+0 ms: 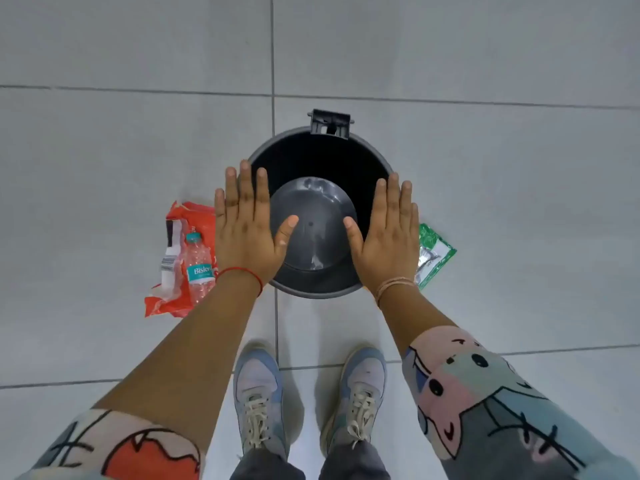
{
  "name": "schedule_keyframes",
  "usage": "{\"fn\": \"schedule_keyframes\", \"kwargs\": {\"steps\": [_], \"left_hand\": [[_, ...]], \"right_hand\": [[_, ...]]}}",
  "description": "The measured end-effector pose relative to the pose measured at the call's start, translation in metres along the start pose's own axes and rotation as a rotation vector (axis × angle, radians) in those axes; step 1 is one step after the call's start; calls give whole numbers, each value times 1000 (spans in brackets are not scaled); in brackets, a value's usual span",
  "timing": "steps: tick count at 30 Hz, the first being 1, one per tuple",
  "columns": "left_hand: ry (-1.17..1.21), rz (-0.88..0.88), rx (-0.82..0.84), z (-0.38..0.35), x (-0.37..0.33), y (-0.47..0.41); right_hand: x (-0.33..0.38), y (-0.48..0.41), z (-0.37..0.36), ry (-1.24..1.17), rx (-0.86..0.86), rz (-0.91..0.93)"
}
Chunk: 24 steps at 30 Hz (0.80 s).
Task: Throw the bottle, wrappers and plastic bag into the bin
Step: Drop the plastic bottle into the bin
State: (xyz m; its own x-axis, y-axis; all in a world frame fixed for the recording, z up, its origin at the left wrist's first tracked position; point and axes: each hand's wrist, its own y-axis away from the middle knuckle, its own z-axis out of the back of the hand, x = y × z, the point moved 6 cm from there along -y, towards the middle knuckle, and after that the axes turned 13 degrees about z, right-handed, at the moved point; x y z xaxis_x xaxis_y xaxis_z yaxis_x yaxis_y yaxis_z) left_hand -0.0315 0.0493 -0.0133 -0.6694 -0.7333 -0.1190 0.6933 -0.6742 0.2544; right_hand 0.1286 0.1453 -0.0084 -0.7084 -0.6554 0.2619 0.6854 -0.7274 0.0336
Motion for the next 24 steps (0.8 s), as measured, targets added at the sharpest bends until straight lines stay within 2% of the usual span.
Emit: {"fn": "schedule_keyframes", "kwargs": {"steps": [3, 13, 18, 20, 21, 23, 24], "left_hand": [[33, 100, 14, -11, 4, -1], [45, 190, 54, -26, 0, 44], [25, 207, 31, -22, -3, 34], [25, 205, 27, -20, -4, 29], [22, 205, 21, -20, -4, 28], [15, 203, 10, -20, -3, 28], [11, 201, 7, -20, -3, 28]], "right_hand": [[-13, 7, -12, -28, 11, -112], [-19, 30, -16, 54, 6, -13], [-19, 31, -18, 30, 3, -21], [-16, 29, -10, -90, -87, -41], [-19, 26, -1, -224, -193, -90], [-43, 22, 15, -500, -488, -288], [-60, 23, 18, -558, -610, -416]]}}
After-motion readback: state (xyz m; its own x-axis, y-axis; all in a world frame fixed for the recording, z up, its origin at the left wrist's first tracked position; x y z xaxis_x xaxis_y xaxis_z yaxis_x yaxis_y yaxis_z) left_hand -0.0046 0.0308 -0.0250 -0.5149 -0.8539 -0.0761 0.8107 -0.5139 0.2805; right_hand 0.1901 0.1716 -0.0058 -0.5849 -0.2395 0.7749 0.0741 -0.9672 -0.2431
